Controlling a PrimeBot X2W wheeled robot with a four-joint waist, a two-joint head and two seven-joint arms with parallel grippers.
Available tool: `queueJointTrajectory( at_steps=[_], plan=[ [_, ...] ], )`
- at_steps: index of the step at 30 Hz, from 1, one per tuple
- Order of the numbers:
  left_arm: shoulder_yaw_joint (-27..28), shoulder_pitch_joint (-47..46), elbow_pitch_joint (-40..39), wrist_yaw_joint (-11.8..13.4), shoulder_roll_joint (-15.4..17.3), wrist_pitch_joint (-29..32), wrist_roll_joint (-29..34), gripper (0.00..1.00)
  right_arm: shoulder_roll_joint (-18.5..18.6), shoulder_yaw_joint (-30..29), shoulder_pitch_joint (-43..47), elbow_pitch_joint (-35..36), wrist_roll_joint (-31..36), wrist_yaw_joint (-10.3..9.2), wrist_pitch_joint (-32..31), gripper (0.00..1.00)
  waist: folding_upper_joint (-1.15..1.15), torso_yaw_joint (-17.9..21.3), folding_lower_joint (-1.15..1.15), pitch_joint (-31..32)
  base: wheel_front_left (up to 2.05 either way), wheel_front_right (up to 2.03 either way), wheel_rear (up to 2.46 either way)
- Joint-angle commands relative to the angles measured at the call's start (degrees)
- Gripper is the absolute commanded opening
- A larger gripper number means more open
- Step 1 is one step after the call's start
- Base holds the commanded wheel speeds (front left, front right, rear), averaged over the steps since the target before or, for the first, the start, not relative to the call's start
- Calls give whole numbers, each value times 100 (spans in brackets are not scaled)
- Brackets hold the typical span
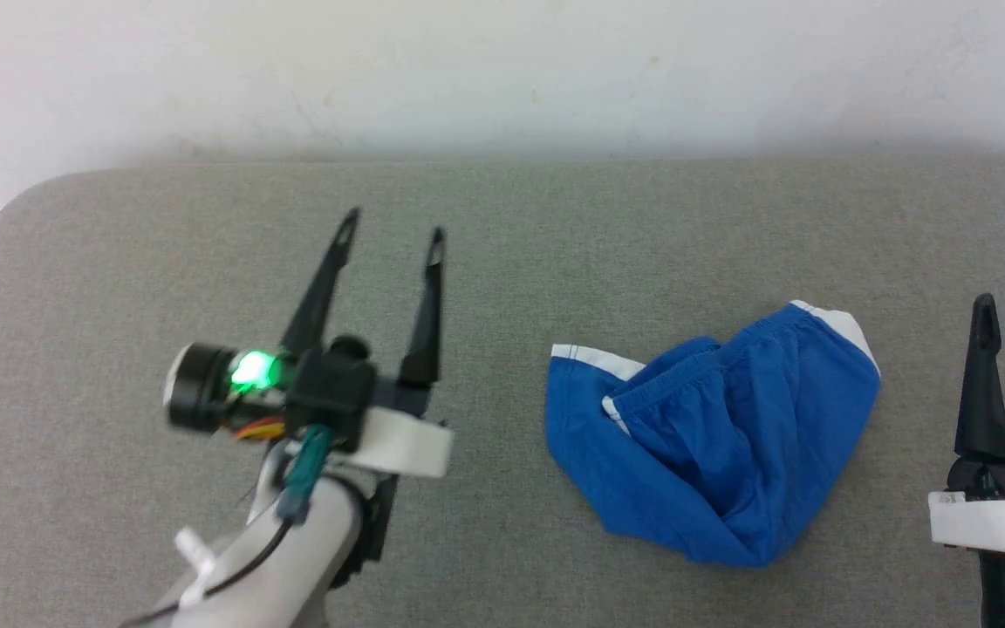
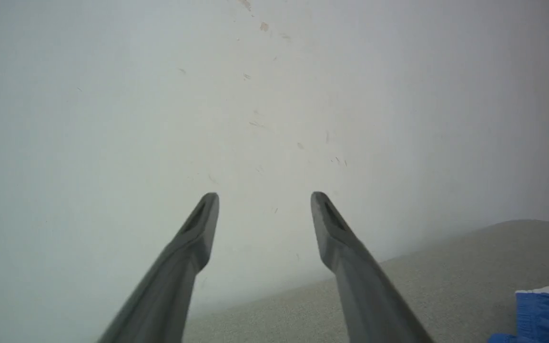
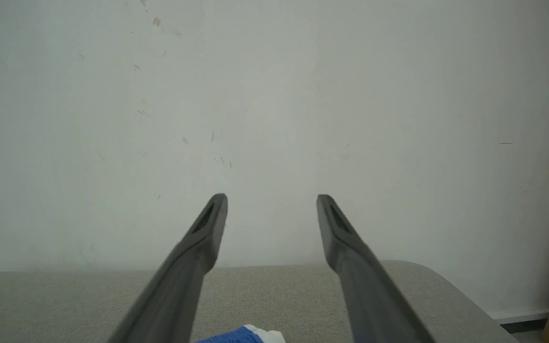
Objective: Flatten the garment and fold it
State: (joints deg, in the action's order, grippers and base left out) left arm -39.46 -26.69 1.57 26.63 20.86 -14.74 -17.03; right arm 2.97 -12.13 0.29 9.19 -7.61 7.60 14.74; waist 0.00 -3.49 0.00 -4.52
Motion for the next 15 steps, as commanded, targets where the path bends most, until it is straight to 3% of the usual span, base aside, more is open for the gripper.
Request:
queueJointTrajectory(
  at_steps=[1, 4, 7, 15],
  plan=[
    [222, 315, -151, 130, 37, -25, 136, 100, -10, -3, 47, 18, 25, -11, 26, 100, 0, -21, 0, 10, 0, 0, 0],
    [746, 845, -420, 326, 42, -25, 356, 100, -10, -6, 55, 9, 22, -11, 26, 100, 0, -27, 0, 18, 0, 0, 0],
    [1159, 1342, -528, 325, 19, -25, 499, 100, -10, -18, 86, -20, 9, -11, 26, 100, 0, -22, 0, 32, 0, 0, 0],
    [1825, 2275, -240, -242, -332, -25, 655, 100, -10, -11, 252, -155, 13, -11, 26, 100, 0, 12, 0, 95, 0, 0, 0]
  ],
)
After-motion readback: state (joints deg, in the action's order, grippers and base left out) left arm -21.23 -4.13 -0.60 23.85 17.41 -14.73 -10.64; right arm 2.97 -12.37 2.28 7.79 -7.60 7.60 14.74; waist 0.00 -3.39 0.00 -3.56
